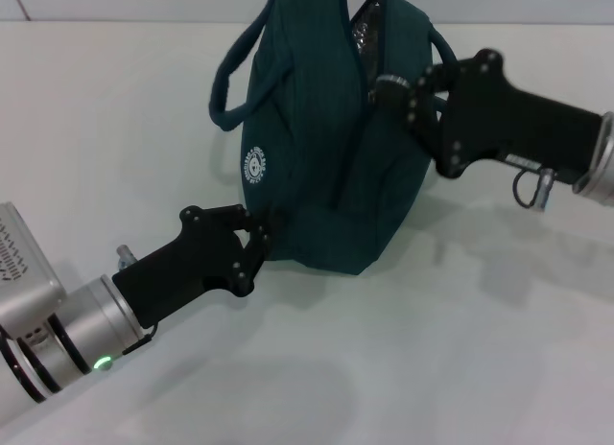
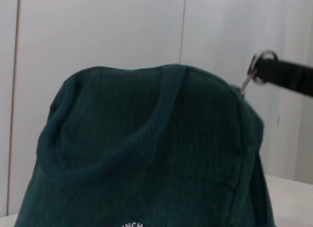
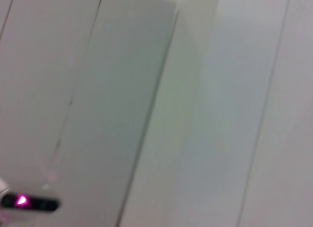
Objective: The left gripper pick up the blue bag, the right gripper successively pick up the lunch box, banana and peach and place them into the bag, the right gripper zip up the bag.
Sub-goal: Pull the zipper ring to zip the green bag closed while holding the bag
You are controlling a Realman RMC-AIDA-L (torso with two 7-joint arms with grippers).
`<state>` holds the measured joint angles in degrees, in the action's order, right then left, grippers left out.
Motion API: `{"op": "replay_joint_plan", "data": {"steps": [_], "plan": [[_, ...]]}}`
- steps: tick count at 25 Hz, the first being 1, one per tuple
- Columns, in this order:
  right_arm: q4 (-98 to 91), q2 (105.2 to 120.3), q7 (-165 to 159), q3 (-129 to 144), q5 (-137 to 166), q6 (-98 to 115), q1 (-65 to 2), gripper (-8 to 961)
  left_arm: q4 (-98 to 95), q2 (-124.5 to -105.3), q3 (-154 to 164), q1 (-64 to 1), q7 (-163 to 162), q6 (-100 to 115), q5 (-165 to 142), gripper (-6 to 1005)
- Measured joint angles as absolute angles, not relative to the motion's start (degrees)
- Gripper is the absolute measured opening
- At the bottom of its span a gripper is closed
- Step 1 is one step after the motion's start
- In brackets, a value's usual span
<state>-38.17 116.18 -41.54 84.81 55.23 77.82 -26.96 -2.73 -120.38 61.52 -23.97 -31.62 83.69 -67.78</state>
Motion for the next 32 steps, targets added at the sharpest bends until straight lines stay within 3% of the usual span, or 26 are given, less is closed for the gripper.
{"op": "replay_joint_plan", "data": {"steps": [13,22,30,32], "plan": [[-31.86,116.18,-32.76,87.30,43.75,81.01,-27.40,10,-3.32,-119.97,61.11,-22.71,-31.48,82.63,-67.15,64],[-32.01,116.19,-32.69,88.54,43.21,80.93,-27.51,10,-2.61,-120.74,60.93,-23.51,-31.26,88.04,-64.48,107],[-31.78,116.19,-32.71,89.78,42.81,80.89,-27.51,10,-1.04,-120.76,60.95,-26.46,-31.82,92.82,-64.33,318],[-31.76,116.19,-32.70,89.88,42.79,80.87,-27.51,10,-0.19,-120.76,60.93,-27.74,-31.90,93.27,-64.11,413]]}}
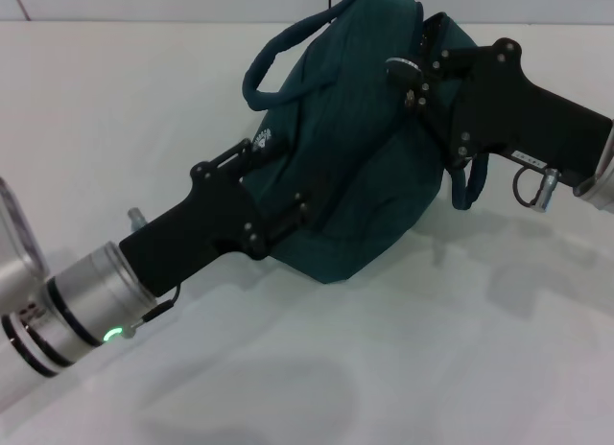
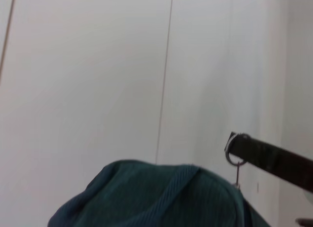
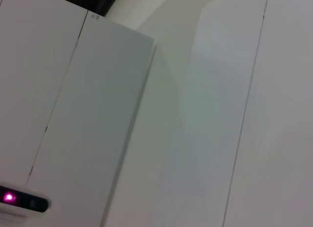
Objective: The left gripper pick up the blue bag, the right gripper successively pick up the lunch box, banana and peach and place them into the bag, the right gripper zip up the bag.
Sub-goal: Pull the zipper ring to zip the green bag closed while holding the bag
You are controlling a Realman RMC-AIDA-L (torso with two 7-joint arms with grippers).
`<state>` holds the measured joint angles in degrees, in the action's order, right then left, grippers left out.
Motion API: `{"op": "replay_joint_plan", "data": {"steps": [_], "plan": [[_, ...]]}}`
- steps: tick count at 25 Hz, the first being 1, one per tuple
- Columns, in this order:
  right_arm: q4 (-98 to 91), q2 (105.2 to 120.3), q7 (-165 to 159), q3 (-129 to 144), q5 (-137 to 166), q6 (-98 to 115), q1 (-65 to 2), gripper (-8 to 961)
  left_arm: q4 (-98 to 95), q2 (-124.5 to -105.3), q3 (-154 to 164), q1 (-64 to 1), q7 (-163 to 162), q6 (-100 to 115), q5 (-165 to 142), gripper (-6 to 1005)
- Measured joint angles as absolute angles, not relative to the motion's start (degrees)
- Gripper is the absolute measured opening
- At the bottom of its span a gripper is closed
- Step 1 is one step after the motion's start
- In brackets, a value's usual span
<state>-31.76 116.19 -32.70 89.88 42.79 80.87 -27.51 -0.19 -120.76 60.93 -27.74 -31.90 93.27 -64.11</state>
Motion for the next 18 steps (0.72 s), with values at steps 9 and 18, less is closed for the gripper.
{"op": "replay_joint_plan", "data": {"steps": [9,18], "plan": [[-31.82,116.18,-32.67,90.00,42.79,80.85,-27.49,10,1.63,-120.76,60.28,-30.02,-32.60,93.56,-62.63,732],[-31.80,116.19,-32.62,90.00,42.79,80.94,-27.02,10,1.26,-120.76,60.43,-30.05,-32.19,93.69,-62.67,447]]}}
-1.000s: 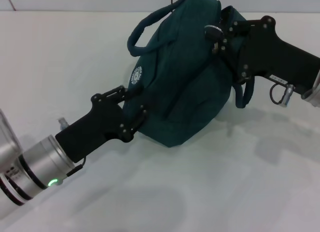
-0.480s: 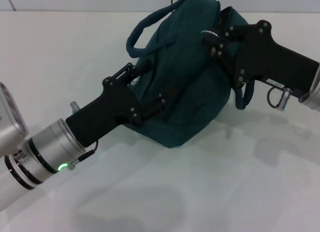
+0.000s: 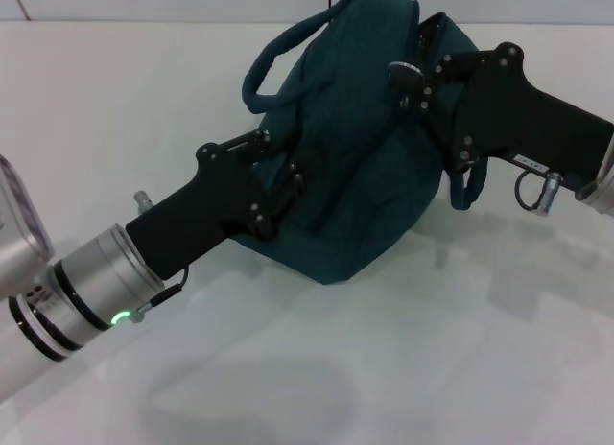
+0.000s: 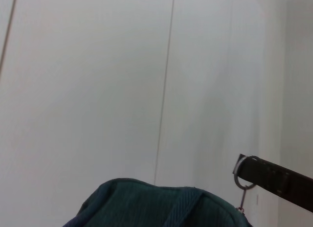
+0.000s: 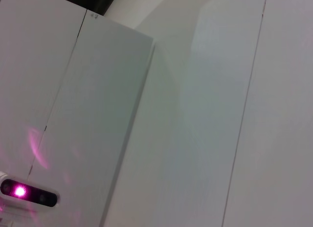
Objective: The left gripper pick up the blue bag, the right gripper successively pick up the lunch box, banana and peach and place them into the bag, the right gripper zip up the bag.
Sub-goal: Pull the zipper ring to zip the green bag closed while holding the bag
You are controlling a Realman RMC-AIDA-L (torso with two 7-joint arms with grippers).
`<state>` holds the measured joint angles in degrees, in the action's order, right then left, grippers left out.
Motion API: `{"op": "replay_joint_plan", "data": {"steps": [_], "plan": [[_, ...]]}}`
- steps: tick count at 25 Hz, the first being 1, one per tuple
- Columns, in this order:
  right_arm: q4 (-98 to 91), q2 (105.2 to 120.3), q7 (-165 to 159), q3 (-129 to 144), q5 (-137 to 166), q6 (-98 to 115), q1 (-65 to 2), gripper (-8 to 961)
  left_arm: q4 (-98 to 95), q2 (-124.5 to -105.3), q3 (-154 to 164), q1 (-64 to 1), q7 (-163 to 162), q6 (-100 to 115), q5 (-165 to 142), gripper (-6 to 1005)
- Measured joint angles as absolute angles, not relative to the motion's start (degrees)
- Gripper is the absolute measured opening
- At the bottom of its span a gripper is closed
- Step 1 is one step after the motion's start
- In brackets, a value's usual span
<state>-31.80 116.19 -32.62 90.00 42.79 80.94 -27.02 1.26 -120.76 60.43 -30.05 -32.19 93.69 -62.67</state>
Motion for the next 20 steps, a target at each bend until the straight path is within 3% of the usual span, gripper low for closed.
{"op": "replay_joint_plan", "data": {"steps": [10,16,20], "plan": [[-31.28,116.18,-32.60,90.01,42.57,81.37,-26.88,10,1.11,-120.54,60.62,-30.44,-32.16,93.89,-64.87,126],[-30.84,116.19,-32.60,90.10,39.12,81.41,-26.31,10,-1.36,-119.94,60.66,-28.23,-32.17,94.83,-65.92,48],[-29.09,116.19,-32.10,90.09,34.60,81.44,-26.21,10,-5.52,-119.85,60.65,-24.63,-32.52,94.86,-66.67,60]]}}
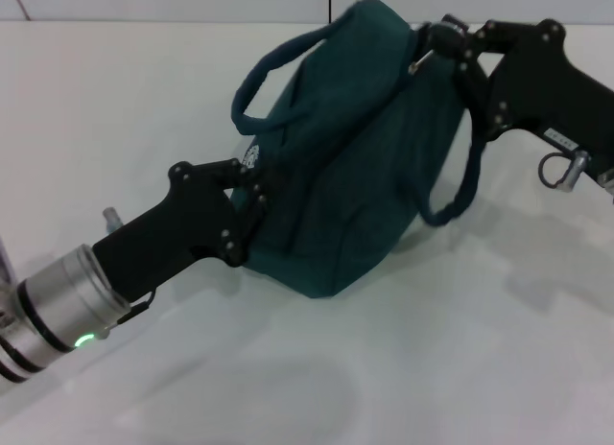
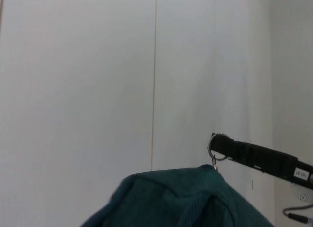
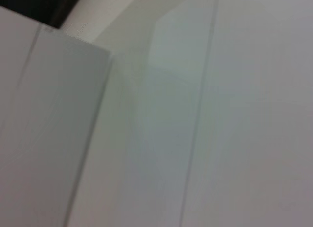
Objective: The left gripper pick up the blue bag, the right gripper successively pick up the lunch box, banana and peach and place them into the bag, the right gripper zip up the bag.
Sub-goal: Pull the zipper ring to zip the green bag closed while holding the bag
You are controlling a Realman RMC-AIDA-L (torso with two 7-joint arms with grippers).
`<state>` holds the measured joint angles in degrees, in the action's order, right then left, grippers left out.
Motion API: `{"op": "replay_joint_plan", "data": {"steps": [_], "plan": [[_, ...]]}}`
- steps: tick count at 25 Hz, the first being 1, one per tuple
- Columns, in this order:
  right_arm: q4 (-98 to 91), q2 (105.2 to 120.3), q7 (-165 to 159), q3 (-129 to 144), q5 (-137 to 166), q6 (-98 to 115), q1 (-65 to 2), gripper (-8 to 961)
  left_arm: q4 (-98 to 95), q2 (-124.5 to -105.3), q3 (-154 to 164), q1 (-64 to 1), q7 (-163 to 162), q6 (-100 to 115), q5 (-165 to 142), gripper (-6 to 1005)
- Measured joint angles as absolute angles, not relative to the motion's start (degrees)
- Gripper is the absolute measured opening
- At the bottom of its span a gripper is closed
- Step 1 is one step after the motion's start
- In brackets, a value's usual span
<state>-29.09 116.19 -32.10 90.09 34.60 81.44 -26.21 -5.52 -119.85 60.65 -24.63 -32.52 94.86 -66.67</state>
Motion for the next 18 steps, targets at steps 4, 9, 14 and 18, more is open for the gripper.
{"op": "replay_joint_plan", "data": {"steps": [4,9,14,18], "plan": [[-28.50,116.18,-32.06,89.81,33.58,81.38,-26.17,10,-6.32,-119.23,60.69,-23.45,-33.17,94.61,-67.38,72],[-26.69,116.17,-32.04,89.61,31.92,80.96,-26.36,10,-6.38,-118.23,60.47,-22.67,-34.11,94.27,-67.75,88],[-25.15,115.96,-32.03,89.48,30.55,81.04,-26.49,10,-7.48,-117.58,60.19,-21.20,-35.65,93.94,-65.95,103],[-24.49,115.93,-32.01,88.47,30.48,80.96,-26.19,10,-9.69,-117.49,60.17,-19.95,-36.72,93.45,-65.28,115]]}}
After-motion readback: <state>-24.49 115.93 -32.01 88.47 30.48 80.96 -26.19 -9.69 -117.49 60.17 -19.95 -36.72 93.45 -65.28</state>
